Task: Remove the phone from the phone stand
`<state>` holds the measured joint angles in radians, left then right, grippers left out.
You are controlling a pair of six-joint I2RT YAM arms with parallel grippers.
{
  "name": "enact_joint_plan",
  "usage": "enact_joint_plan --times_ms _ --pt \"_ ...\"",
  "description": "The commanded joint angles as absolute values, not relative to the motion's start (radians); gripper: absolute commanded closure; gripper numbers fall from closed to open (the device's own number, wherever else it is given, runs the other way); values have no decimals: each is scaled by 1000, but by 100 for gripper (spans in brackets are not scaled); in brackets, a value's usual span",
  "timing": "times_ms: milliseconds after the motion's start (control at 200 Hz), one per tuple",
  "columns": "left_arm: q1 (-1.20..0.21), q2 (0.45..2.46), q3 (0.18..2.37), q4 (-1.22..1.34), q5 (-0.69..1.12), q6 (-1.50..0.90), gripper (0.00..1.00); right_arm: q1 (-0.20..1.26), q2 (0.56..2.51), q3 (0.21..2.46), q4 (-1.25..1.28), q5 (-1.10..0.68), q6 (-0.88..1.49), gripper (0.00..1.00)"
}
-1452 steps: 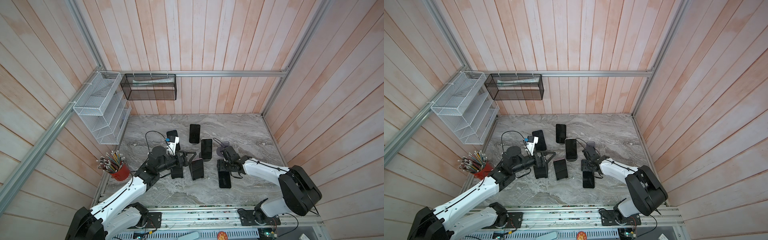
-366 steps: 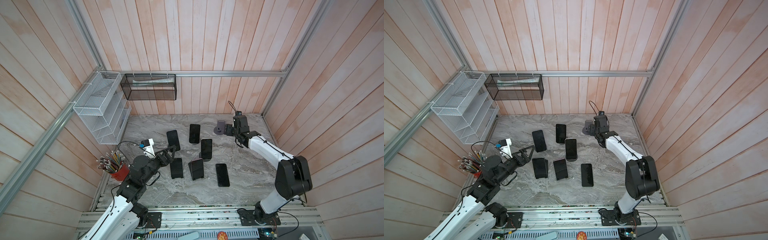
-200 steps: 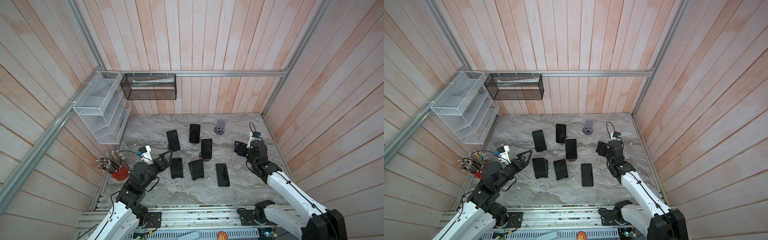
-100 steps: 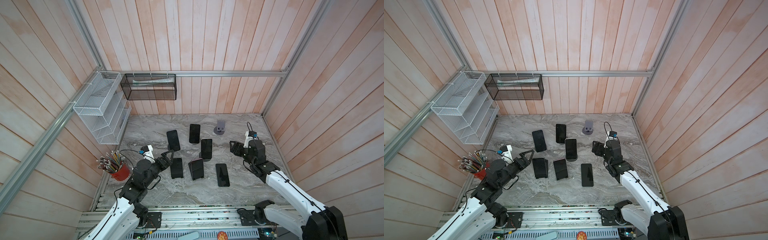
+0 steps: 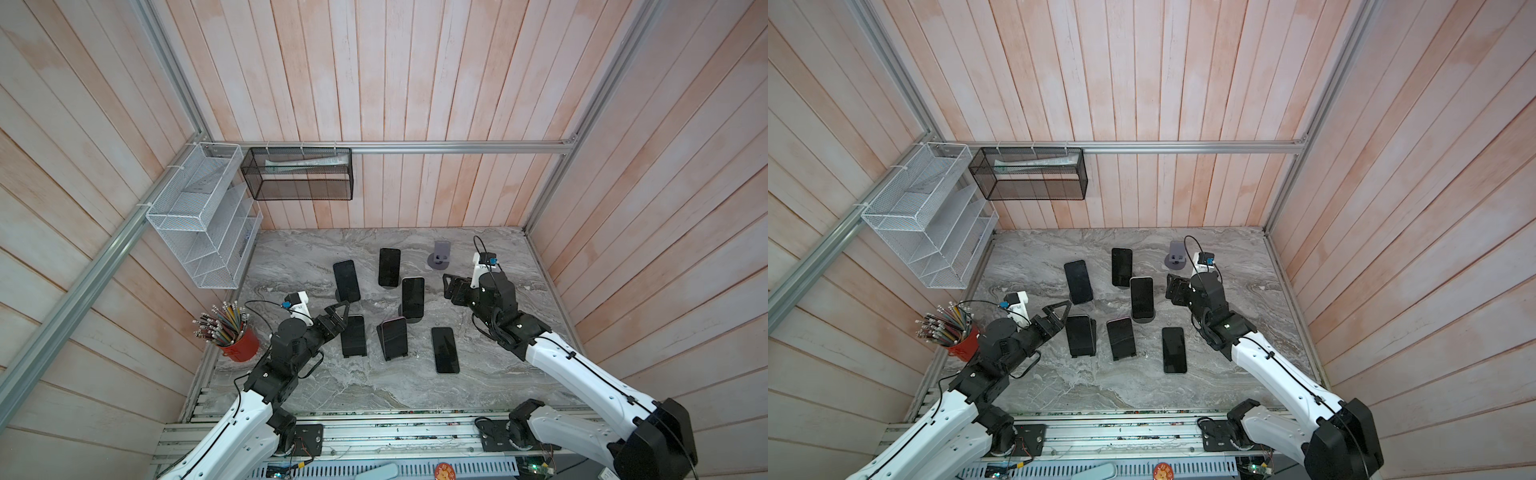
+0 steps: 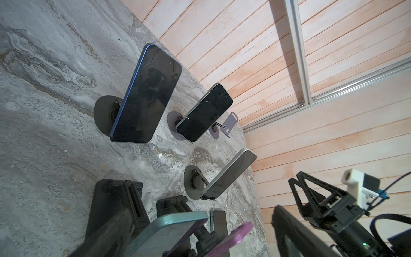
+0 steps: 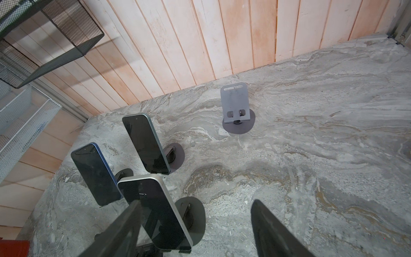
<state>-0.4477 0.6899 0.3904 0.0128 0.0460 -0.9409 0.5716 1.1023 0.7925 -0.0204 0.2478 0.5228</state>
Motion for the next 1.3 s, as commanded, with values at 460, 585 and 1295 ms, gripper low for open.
enact_joint_plan --times_ms 460,585,1295 --pt "-444 677 418 -27 44 -909 0 678 1250 899 34 267 535 11" --pt "-445 680 416 -36 63 -911 0 678 1297 965 -12 210 513 9" --pt "-444 620 386 -46 80 -911 0 679 1507 1187 -221 175 505 2"
